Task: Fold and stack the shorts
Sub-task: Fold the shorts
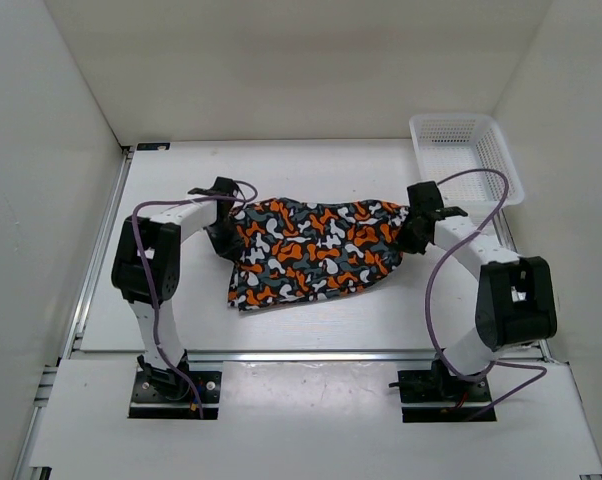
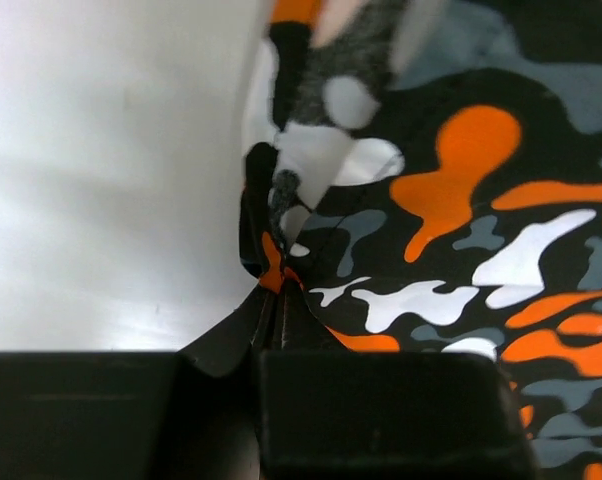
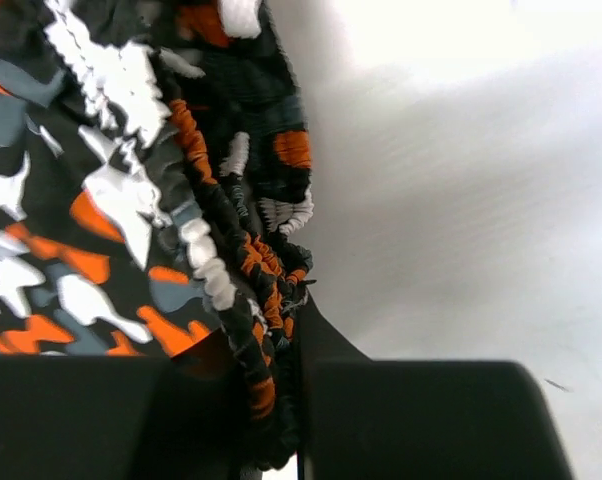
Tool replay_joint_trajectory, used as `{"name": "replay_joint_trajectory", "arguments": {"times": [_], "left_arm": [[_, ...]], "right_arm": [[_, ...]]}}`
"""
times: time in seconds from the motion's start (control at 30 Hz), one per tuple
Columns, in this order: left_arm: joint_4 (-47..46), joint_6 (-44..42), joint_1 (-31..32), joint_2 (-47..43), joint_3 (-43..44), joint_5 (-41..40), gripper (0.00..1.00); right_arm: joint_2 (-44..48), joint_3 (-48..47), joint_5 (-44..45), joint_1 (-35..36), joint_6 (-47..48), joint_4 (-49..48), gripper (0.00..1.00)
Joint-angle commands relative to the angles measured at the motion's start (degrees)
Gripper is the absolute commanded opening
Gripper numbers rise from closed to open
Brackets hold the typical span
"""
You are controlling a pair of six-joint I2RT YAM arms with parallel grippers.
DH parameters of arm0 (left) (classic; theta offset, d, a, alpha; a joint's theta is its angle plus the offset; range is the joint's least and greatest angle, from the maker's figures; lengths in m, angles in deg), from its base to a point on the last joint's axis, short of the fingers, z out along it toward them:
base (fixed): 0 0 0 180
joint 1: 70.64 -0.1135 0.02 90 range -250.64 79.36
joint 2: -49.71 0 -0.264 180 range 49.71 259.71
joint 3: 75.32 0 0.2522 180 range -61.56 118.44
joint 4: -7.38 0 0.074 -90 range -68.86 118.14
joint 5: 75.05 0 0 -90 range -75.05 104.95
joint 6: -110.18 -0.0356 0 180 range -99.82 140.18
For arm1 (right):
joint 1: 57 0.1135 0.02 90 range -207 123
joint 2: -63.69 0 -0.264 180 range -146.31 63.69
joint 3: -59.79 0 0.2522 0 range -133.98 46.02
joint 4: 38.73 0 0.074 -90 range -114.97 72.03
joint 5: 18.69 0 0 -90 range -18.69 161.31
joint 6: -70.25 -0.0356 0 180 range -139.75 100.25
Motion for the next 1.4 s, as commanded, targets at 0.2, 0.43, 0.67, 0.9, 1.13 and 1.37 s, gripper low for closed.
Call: {"name": "replay_joint_trajectory", "arguments": {"times": [0.2, 0.43, 0.67, 0.9, 1.13, 1.37], "left_arm": [[-1.48, 1.93, 1.25, -6.89, -8.53, -0.13, 0.10], [-1.48, 1.93, 1.25, -6.89, -7.48, -0.13, 0.10], [-1.48, 1.93, 1.25, -6.89, -7.48, 0.40, 0.10], [-1.48, 1.93, 1.25, -7.42, -7.48, 0.92, 0.10], [-0.95, -0.61, -2.34, -13.64, -6.42, 9.09, 0.88], [8.35, -4.40, -9.37, -21.73, 1.21, 11.82, 0.98]], "right_arm": [[5.91, -17.61, 17.90, 20.61, 8.55, 6.21, 0.00], [-7.09, -29.92, 26.70, 45.23, 17.25, 6.21, 0.00], [-16.33, -36.08, 25.57, 52.63, 18.58, 5.16, 0.00], [-18.96, -37.84, 23.80, 53.95, 19.10, 5.16, 0.00], [-22.39, -42.67, 21.61, 53.95, 19.72, 5.16, 0.00], [-29.33, -51.35, 17.22, 53.95, 22.62, 3.93, 0.00]]}}
